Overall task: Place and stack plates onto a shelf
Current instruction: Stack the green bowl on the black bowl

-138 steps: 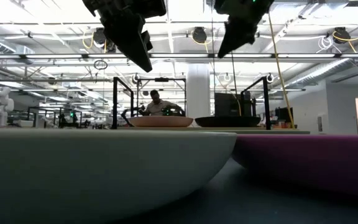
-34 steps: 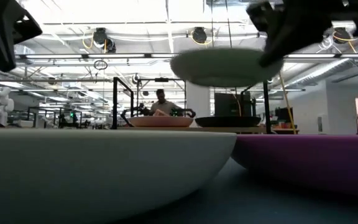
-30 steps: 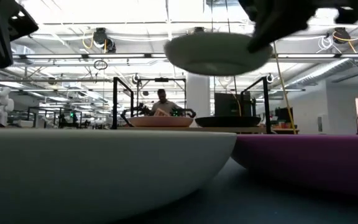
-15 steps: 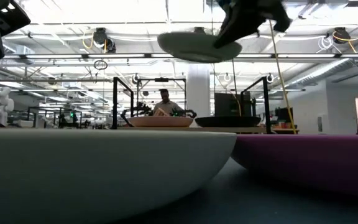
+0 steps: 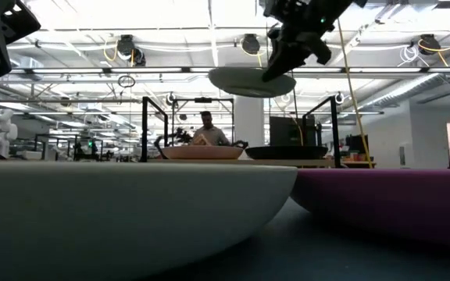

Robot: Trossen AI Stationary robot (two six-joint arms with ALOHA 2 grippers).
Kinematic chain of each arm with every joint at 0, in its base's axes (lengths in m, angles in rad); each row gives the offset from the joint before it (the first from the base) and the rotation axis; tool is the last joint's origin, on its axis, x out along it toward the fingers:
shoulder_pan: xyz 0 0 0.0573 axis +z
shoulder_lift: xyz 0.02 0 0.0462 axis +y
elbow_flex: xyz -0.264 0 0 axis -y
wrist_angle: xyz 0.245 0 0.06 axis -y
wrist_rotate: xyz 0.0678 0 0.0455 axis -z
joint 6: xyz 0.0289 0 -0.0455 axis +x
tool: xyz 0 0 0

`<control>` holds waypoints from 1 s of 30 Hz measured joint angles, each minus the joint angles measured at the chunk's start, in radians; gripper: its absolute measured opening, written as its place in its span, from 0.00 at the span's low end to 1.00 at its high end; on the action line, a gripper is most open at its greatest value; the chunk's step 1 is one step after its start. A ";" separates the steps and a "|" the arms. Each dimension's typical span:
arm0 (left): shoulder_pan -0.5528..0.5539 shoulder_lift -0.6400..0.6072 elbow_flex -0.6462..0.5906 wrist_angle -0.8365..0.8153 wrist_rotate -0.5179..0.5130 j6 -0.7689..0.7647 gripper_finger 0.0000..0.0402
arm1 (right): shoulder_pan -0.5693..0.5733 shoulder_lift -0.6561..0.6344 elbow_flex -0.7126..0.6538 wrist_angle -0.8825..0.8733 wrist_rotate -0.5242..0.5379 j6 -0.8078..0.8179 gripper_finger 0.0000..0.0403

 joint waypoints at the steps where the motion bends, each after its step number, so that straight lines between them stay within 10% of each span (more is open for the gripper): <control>1: 0.000 0.000 0.000 0.000 -0.002 0.000 0.12 | -0.011 0.000 -0.004 0.007 -0.005 -0.005 0.00; 30: 0.000 0.000 0.000 0.000 -0.022 0.011 0.12 | -0.202 0.000 -0.244 0.173 -0.024 0.044 0.00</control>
